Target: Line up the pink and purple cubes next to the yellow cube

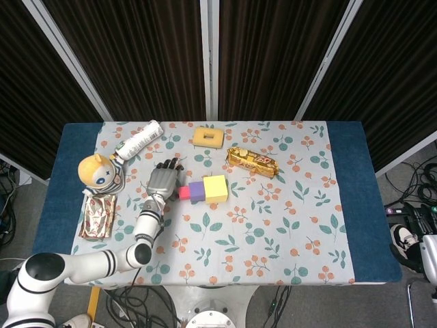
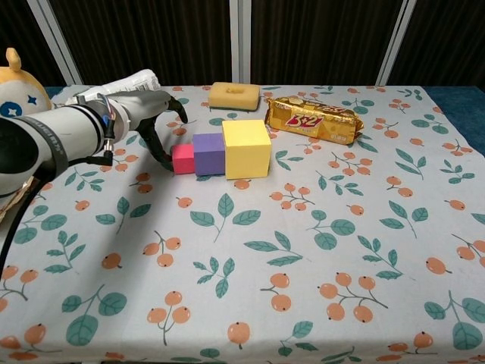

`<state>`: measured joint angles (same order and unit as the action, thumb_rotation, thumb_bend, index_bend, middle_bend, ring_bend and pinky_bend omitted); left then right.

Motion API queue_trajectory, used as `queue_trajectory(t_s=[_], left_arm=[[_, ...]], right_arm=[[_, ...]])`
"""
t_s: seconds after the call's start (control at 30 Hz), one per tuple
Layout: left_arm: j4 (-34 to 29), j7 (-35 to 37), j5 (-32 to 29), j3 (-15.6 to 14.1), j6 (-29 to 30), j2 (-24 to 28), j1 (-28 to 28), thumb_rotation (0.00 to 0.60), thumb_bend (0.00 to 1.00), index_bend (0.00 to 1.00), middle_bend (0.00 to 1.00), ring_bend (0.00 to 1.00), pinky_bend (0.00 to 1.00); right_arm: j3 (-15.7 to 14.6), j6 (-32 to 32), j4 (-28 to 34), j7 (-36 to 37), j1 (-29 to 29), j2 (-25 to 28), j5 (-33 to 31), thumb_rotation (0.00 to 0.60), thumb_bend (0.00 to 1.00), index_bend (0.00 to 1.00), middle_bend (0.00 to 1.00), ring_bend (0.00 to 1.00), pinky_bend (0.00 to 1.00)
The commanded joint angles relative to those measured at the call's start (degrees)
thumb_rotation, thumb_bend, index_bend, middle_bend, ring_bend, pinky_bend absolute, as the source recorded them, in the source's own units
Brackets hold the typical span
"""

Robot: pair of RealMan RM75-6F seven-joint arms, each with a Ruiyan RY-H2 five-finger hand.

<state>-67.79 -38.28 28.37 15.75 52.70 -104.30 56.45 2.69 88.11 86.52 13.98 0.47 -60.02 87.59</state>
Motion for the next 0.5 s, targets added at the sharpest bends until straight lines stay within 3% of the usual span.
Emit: queue_trajectory(t_s=[0.03, 0.3, 0.5], left_arm=[[0.3, -0.1, -0.5, 0.2, -0.1, -0.2, 0.1, 0.600, 0.28, 0.25, 0.13, 0.08, 0.14], [-0.6, -0.8, -1.2, -0.3, 0.2, 1.1, -0.7, 0.600, 0.28, 0.25, 0.13, 0.08, 0.14], [-5.6, 1.0, 0.8, -0.7, 2.5, 5.8, -3.3, 0.600, 0.27, 0.25, 0.13, 0.08, 0.14]], right_arm=[[0.0, 0.1, 0.0, 0.1, -0.1, 0.0, -0.1, 0.600, 0.17, 0.04, 0.16, 0.03, 0.13], [0.0, 0.0, 0.0, 0.2, 0.0, 0.0, 0.2, 0.600, 0.17, 0.04, 0.16, 0.03, 0.13], [0.1, 0.5, 0.3, 0.1, 0.0, 0.1, 0.6, 0.600, 0.17, 0.04, 0.16, 0.03, 0.13]])
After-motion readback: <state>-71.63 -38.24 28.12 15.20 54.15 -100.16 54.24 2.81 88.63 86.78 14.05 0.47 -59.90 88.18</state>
